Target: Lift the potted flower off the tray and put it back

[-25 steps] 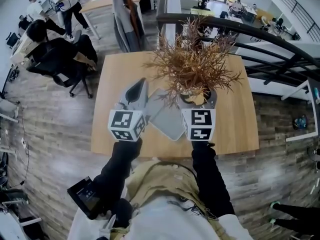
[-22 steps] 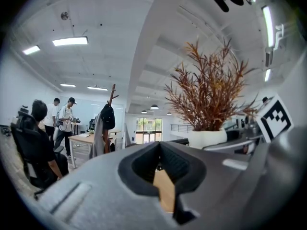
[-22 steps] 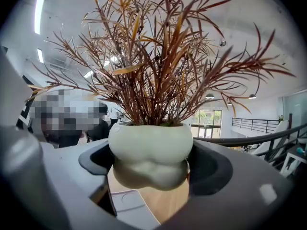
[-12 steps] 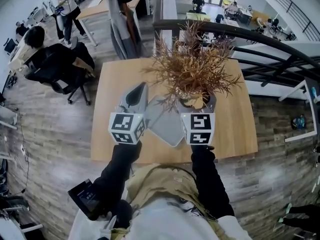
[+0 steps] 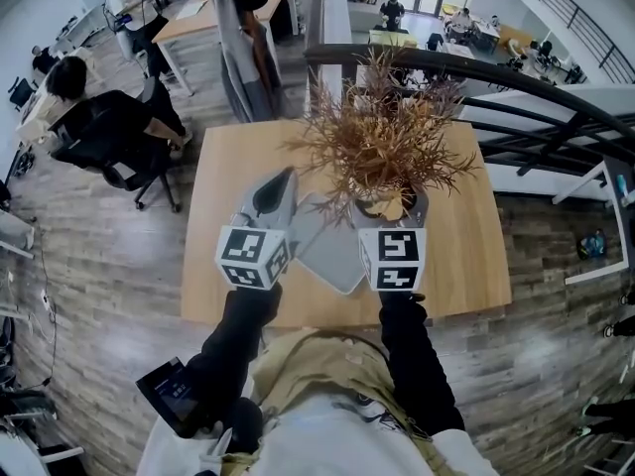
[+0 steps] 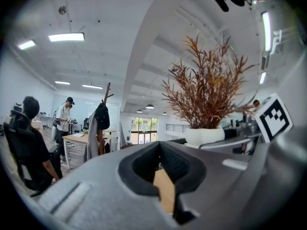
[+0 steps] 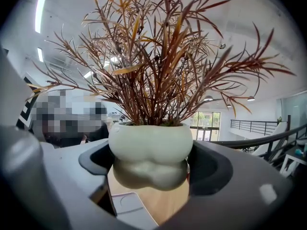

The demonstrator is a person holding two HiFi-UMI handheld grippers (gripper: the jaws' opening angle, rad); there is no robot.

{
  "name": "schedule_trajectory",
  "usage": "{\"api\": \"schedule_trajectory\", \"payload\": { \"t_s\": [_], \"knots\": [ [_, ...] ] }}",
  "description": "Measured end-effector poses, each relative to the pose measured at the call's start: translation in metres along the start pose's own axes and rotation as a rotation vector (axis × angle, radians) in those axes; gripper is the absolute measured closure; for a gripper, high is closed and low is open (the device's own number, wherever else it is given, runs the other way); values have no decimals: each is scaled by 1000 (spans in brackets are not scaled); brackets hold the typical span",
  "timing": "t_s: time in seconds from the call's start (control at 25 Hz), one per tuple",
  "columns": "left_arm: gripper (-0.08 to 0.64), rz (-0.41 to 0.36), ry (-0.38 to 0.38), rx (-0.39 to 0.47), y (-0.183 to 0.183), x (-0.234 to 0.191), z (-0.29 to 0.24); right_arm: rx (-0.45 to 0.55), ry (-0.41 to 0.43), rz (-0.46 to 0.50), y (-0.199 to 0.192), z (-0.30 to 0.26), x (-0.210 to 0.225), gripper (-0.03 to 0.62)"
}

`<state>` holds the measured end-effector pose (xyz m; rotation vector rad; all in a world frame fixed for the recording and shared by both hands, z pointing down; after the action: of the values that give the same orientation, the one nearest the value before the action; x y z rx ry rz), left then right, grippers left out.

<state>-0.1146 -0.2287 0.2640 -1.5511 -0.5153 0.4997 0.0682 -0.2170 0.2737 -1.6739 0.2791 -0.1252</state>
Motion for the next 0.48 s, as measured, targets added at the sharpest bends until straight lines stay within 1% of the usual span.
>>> {"api": "schedule_trajectory", "payload": {
  "t_s": [0.24,0.48],
  "knots": [
    [558,-5,17,1,1,-1,3,3,-5,4,2,4,1,115],
    [558,-3,16,4,1,-1,1,16,-7,6,3,3,4,115]
  ]
}}
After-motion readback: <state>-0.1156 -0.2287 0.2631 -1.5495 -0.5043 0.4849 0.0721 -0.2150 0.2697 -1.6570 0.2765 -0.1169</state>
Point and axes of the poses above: the fingertips, and each gripper's own axes: z backward along the fingers, x to its right, y out of its top, the point moved 7 cm from there along z, backward along the fingers, and after that the axes turned 4 degrees about -y, right-handed, at the moved point
